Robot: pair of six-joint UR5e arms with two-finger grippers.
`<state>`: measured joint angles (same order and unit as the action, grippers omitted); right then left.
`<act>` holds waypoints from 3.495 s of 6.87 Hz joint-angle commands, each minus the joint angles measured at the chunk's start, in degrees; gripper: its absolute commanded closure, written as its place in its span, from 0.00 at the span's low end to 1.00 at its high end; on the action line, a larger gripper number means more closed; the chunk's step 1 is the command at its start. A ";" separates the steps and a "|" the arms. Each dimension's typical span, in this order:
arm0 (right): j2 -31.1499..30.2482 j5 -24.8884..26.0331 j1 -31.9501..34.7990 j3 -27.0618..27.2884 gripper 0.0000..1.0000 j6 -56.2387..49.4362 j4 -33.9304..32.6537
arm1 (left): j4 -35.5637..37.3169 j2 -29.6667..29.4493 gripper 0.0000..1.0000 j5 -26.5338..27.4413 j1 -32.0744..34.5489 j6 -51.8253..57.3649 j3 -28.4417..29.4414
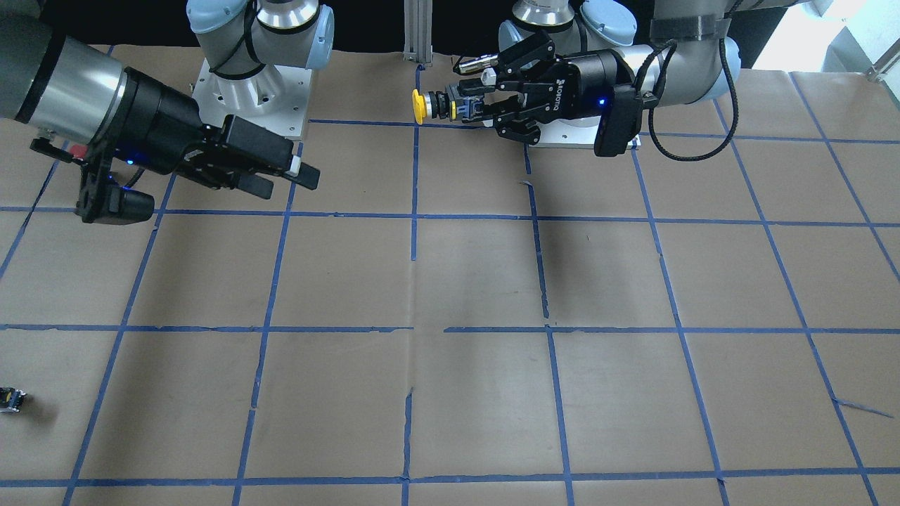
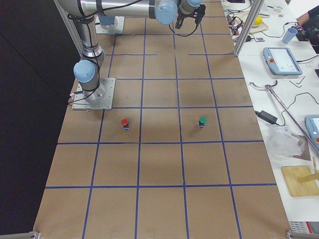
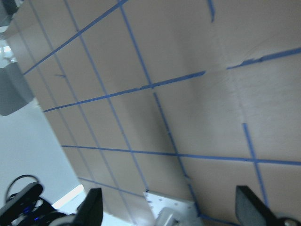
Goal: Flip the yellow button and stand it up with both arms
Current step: 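Lift the yellow button and carry it toward the right gripper while the right arm approaches, then close the right gripper on the yellow button held by the left gripper, then open the left gripper and pull it back while the right gripper takes the button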
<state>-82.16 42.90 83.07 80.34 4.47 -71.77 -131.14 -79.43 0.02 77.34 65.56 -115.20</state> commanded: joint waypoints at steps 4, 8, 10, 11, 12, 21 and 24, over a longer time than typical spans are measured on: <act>-3.10 -19.08 2.51 1.75 0.02 0.35 12.96 | -2.98 0.68 0.99 -5.81 3.25 -0.08 0.14; -3.44 -15.22 4.55 6.58 0.04 1.76 12.26 | -6.32 0.76 0.99 -15.75 5.81 -0.17 0.24; -3.80 -16.36 4.47 5.53 0.10 2.73 12.00 | -6.41 1.20 0.99 -15.75 5.89 -0.34 0.58; -4.41 -17.92 4.47 4.66 0.10 2.99 11.91 | -6.58 1.38 0.99 -15.66 5.90 -1.82 1.63; -4.59 -19.94 4.47 4.56 0.10 2.82 12.09 | -8.06 1.73 0.99 -15.58 5.98 -1.66 2.16; -6.52 -18.73 4.12 4.30 0.75 2.82 12.18 | -8.25 1.91 0.00 -11.62 5.55 -3.06 2.70; -6.26 -0.18 1.06 2.28 0.74 1.07 5.08 | -7.38 1.65 0.00 -0.98 0.13 -8.14 5.48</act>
<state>-88.52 33.69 85.90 83.52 6.37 -63.44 -138.98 -77.54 -7.90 80.53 60.13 -111.67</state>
